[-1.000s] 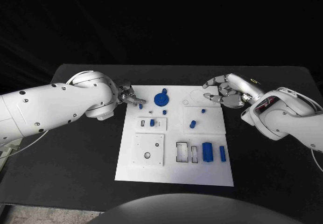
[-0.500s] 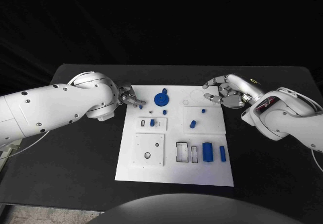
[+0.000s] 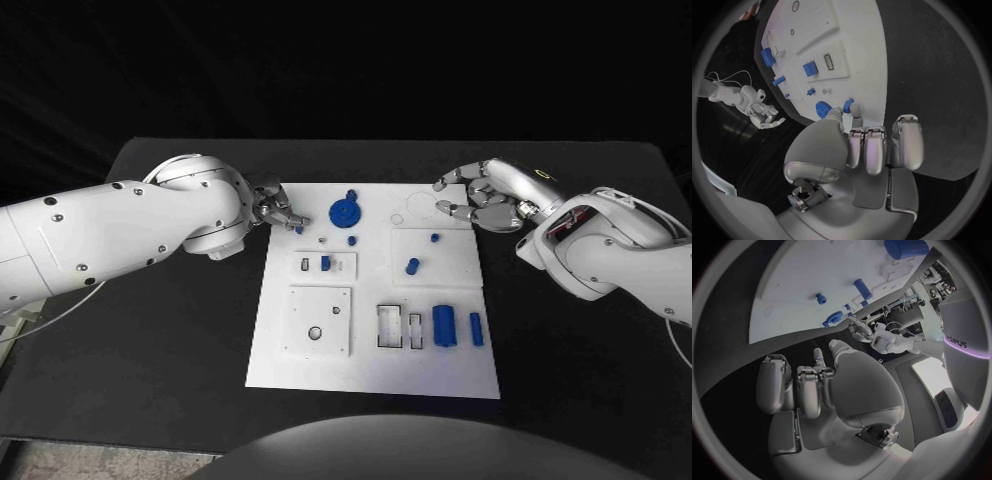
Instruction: Assemble the parts on the task board
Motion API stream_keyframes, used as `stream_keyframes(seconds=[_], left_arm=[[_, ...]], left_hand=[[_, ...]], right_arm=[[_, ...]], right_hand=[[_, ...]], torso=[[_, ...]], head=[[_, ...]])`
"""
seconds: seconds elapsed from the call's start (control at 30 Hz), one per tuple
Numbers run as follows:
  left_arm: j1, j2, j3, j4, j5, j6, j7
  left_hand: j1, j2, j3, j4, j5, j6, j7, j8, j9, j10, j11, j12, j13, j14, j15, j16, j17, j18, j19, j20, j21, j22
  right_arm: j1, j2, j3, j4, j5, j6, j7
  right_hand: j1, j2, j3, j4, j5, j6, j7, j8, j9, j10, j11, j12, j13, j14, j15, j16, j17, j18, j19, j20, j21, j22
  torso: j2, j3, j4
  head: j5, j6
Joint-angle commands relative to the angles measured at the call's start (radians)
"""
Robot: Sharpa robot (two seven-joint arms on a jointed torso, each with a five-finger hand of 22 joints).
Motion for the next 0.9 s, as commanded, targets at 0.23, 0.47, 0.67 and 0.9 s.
stream_keyframes(seconds=[0.23,0.47,0.67,0.9], left_arm=[[-0.001,-0.001,0.000,0.000,0.010,0.007,0.023],[-0.002,-0.004,0.000,0.000,0.016,0.007,0.025],[-0.002,-0.008,-0.001,0.001,0.033,0.013,0.022],[-0.003,-0.010,-0.002,0.002,0.038,0.028,0.013]], left_hand=[[0.036,-0.015,0.032,-0.002,0.081,0.003,-0.006,-0.010,0.003,0.106,0.000,0.003,0.263,0.107,0.002,0.002,0.263,0.000,0.001,0.001,-0.007,0.166],[0.069,-0.029,0.070,-0.009,0.123,0.007,-0.011,-0.014,0.004,0.106,-0.004,0.003,0.263,0.107,-0.001,0.002,0.263,0.000,0.001,-0.002,-0.009,0.168],[0.086,-0.044,0.101,-0.013,0.131,0.008,-0.012,-0.018,0.005,0.106,-0.006,0.003,0.263,0.107,-0.003,0.002,0.263,0.000,0.001,-0.004,-0.010,0.170],[0.097,-0.060,0.128,-0.015,0.140,0.006,-0.011,-0.023,0.004,0.106,-0.006,0.003,0.263,0.107,-0.004,0.002,0.263,0.000,0.000,-0.005,-0.012,0.170]], right_arm=[[-0.001,0.001,0.000,-0.003,0.005,0.016,-0.007],[-0.002,0.002,0.000,-0.005,0.008,0.017,-0.008],[-0.002,0.002,0.000,-0.006,0.011,0.018,-0.008],[-0.002,0.003,0.000,-0.007,0.012,0.017,-0.008]], right_hand=[[0.015,-0.001,0.010,-0.003,0.008,0.008,0.001,-0.006,-0.002,0.105,0.003,0.004,0.263,0.101,0.007,-0.001,0.259,-0.006,-0.003,0.004,-0.002,0.180],[0.017,-0.001,0.013,-0.005,0.009,0.009,0.002,-0.005,-0.002,0.105,0.003,0.004,0.263,0.101,0.007,-0.001,0.259,-0.006,-0.003,0.004,-0.002,0.180],[0.017,-0.001,0.013,-0.005,0.009,0.009,0.002,-0.005,-0.002,0.105,0.003,0.004,0.263,0.101,0.007,-0.001,0.259,-0.006,-0.003,0.004,-0.002,0.180],[0.018,-0.001,0.014,-0.006,0.010,0.009,0.002,-0.005,-0.003,0.105,0.003,0.004,0.263,0.101,0.007,-0.001,0.259,-0.006,-0.003,0.004,-0.002,0.180]], torso=[[-0.001,0.0004,0.0009],[0.000,-0.0002,-0.0003],[0.000,0.0002,0.0000],[0.000,0.0003,0.0011]], head=[[0.001,0.000],[0.002,0.000],[0.003,0.000],[0.003,0.000]])
